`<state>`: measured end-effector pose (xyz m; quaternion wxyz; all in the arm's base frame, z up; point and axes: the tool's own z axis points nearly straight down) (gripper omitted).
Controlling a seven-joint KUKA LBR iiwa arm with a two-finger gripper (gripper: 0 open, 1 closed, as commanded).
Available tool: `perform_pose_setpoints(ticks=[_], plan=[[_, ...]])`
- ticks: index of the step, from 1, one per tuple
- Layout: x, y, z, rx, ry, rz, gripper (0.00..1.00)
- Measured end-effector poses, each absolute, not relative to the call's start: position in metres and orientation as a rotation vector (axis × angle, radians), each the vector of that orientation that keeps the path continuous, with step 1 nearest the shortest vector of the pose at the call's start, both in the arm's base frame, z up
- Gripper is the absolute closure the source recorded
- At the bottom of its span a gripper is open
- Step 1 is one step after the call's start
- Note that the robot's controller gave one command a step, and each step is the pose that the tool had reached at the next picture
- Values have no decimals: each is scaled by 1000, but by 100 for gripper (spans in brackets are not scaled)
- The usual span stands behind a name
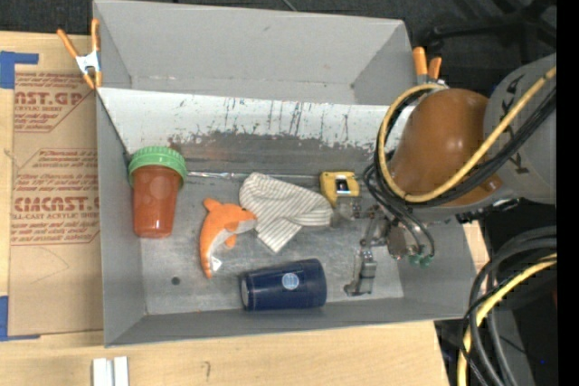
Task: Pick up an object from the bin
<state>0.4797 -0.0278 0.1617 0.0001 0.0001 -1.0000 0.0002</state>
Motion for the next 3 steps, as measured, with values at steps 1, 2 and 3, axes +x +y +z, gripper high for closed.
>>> perform_pose_setpoints(ticks=[1,2,3], plan=[[544,1,109,147,-3145,2,0],[578,22,120,355,-3120,0,0],[584,24,145,431,-3116,1,0]])
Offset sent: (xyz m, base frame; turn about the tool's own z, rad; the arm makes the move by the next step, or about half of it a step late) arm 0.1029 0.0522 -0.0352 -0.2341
